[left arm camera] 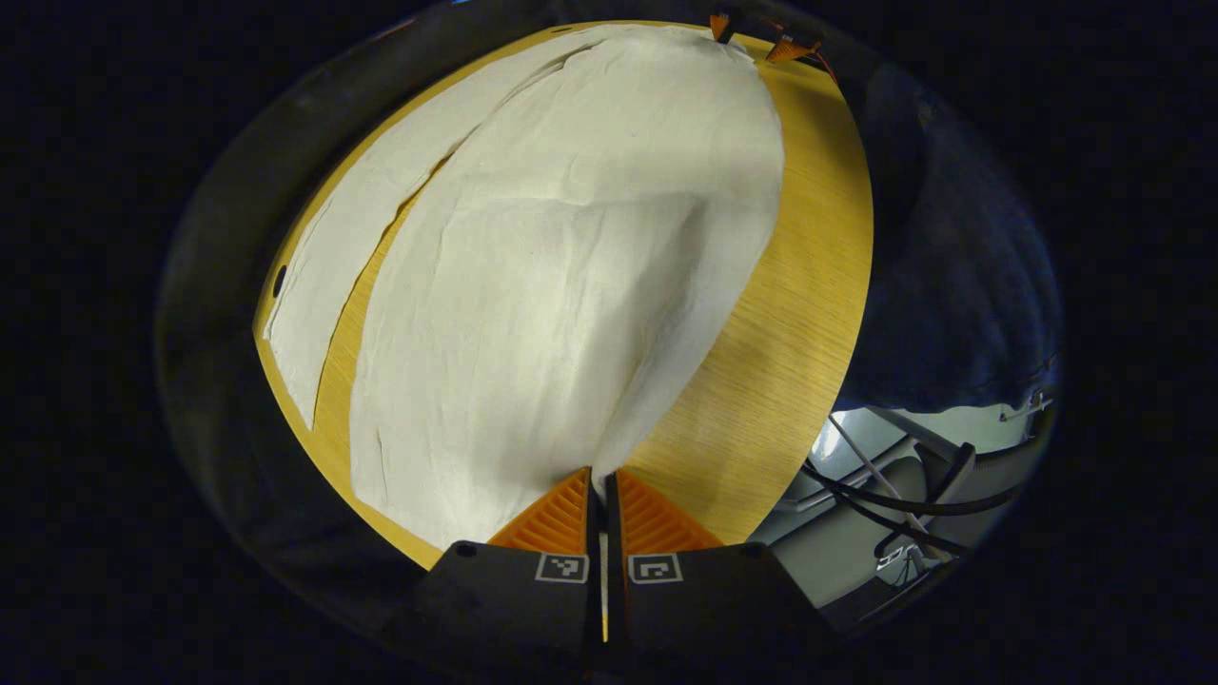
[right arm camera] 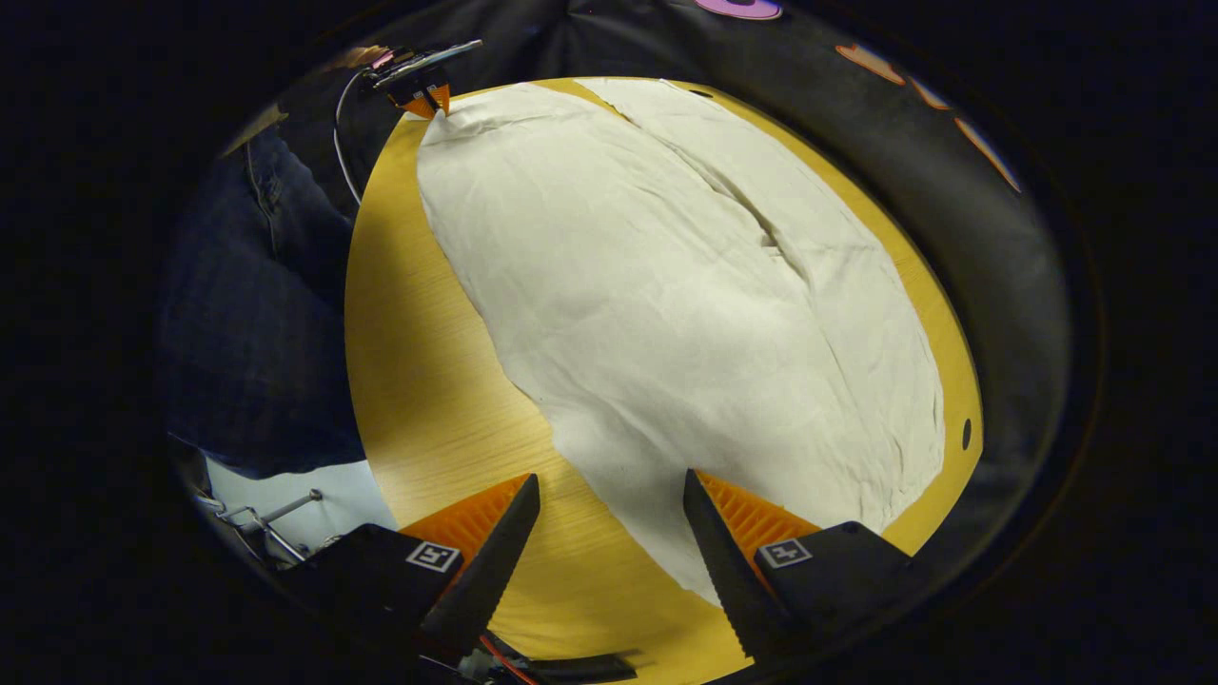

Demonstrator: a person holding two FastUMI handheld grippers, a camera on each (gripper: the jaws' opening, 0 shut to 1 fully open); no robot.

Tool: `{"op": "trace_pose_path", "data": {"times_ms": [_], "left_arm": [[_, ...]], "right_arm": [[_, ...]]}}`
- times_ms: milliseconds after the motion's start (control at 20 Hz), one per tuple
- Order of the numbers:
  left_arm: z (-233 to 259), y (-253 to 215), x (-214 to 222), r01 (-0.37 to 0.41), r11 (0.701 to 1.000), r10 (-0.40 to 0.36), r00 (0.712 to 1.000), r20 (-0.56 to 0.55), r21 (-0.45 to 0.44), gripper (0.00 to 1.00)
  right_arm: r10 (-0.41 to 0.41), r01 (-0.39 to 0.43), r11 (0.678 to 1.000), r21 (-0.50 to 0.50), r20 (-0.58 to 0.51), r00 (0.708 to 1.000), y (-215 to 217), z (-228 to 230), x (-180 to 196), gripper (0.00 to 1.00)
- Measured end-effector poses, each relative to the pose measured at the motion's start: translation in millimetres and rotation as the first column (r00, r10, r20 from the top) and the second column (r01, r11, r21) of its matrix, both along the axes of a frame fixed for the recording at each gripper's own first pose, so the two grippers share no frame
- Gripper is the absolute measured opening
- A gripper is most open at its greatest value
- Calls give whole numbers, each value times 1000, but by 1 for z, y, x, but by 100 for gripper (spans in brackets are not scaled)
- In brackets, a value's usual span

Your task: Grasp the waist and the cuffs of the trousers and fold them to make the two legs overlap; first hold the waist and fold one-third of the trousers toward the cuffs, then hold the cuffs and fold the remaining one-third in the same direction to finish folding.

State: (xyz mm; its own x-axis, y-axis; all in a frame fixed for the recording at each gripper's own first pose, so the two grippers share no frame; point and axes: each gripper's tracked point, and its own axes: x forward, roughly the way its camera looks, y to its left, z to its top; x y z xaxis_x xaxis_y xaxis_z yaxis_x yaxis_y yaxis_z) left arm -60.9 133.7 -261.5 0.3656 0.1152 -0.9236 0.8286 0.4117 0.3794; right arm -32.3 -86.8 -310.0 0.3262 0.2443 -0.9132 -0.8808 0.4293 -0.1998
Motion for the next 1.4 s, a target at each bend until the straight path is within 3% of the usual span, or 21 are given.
{"op": "trace_pose_path", "data": {"times_ms": [100, 150, 200, 350, 400, 500, 600, 650, 700, 800, 850, 1100, 1200, 1400], "left_arm": [[0, -1, 1, -1, 1000, 1, 1000, -9, 7, 2], [-1, -1, 1, -3, 1000, 3, 1000, -13, 13, 2], [-1, -1, 1, 2, 1000, -2, 1000, -14, 19, 1], [-2, -1, 1, 8, 1000, -8, 1000, -17, 24, 1], [-2, 0, 1, 5, 1000, -5, 1000, -18, 22, 1], [-2, 0, 1, 4, 1000, -3, 1000, -22, 19, 1], [-2, -1, 0, 6, 1000, -6, 1000, -30, 20, 1], [-2, -2, 0, 8, 1000, -7, 999, -35, 20, 1], [-2, -1, 1, 7, 1000, -6, 999, -38, 20, 1], [-3, -1, 2, 3, 1000, -2, 999, -44, 17, 2], [-3, -1, 1, 1, 1000, 0, 999, -46, 14, 2], [-2, -1, 2, -20, 1000, 19, 999, -45, -8, 1], [-3, -1, 3, -39, 999, 39, 999, -36, -22, 0], [-1, 0, 5, -116, 990, 116, 993, 4, -79, 0]], "right_arm": [[19, -19, 1000, -1, -42, 999, 0, -6, -4, 98], [13, -13, 1000, 2, -58, 998, 0, -6, -4, 88], [8, -8, 1000, 8, -77, 997, 0, -8, -5, 93], [-7, 8, 1000, 11, -82, 997, 0, -8, -3, 93], [-14, 14, 1000, 5, -84, 996, -1, -8, -2, 87], [-44, 43, 999, -9, -87, 995, -1, -8, 1, 86], [-75, 73, 997, -17, -86, 993, -3, -8, 5, 73], [-86, 85, 996, -23, -90, 992, -4, -7, 4, 60], [-85, 82, 996, -31, -83, 993, -5, -7, 6, 59], [-106, 103, 994, -45, -64, 992, -9, -6, 14, 35], [-123, 121, 992, -44, -52, 991, -11, -8, 17, 17], [-167, 164, 985, -54, -41, 985, -13, -5, 20, 6], [-194, 192, 980, -53, -37, 980, -13, -5, 21, 6], [-302, 302, 953, -3, 6, 953, -14, -4, 22, 2]]}}
